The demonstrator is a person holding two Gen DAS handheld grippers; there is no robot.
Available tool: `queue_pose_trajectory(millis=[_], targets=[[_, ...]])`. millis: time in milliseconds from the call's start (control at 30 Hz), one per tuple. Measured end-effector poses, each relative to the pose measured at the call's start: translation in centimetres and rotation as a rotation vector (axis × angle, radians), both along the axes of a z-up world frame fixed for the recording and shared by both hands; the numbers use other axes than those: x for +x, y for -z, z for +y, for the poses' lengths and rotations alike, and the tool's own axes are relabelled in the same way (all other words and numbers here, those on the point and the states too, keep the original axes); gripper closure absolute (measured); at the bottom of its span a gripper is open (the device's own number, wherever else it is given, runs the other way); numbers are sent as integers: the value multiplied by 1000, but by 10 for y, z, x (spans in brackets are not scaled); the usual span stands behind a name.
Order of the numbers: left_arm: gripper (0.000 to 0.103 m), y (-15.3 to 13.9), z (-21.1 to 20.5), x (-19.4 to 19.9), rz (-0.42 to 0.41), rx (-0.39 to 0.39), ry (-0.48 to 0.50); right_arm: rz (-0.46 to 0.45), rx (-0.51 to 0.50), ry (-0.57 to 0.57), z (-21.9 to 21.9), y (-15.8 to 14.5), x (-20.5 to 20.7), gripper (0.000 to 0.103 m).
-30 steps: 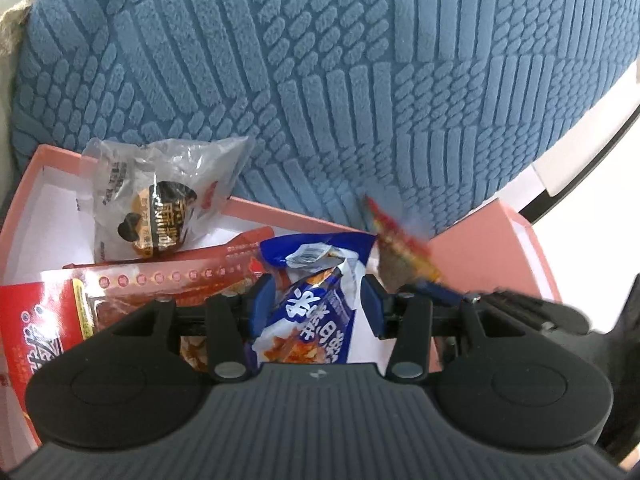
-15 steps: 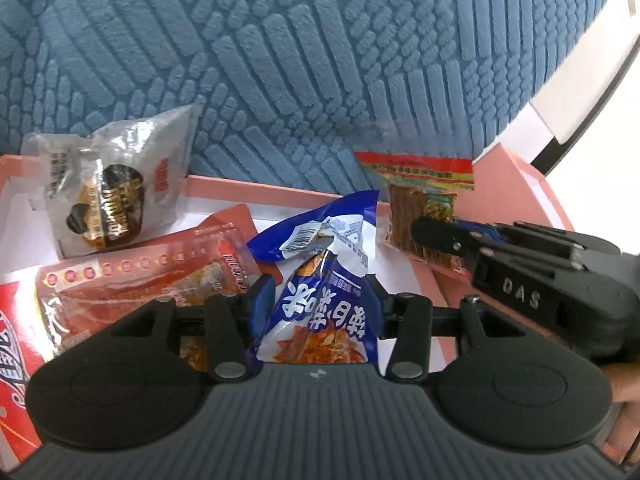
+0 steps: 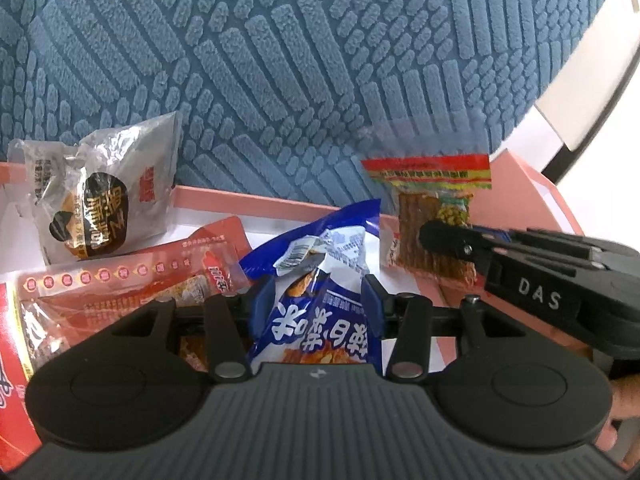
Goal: Organize snacks
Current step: 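Grasp the blue printed packet with left gripper while right grasps a red-topped strip packet, then lift the blue packet with left gripper while right lifts the strip packet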
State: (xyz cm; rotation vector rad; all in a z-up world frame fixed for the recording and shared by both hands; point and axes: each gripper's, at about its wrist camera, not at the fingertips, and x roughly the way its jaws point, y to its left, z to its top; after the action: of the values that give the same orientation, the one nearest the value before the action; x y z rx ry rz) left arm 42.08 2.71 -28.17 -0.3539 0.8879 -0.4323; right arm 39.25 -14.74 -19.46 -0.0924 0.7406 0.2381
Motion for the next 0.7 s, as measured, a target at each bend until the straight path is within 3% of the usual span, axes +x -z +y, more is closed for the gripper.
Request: queue_pose_trajectory(millis=[267, 700], targets=[[51, -1, -8, 2, 13, 49, 2, -2, 7, 8, -1, 0, -1, 93], [72, -5, -6, -15, 42, 52, -45, -11, 21, 17, -7, -3, -11, 93]])
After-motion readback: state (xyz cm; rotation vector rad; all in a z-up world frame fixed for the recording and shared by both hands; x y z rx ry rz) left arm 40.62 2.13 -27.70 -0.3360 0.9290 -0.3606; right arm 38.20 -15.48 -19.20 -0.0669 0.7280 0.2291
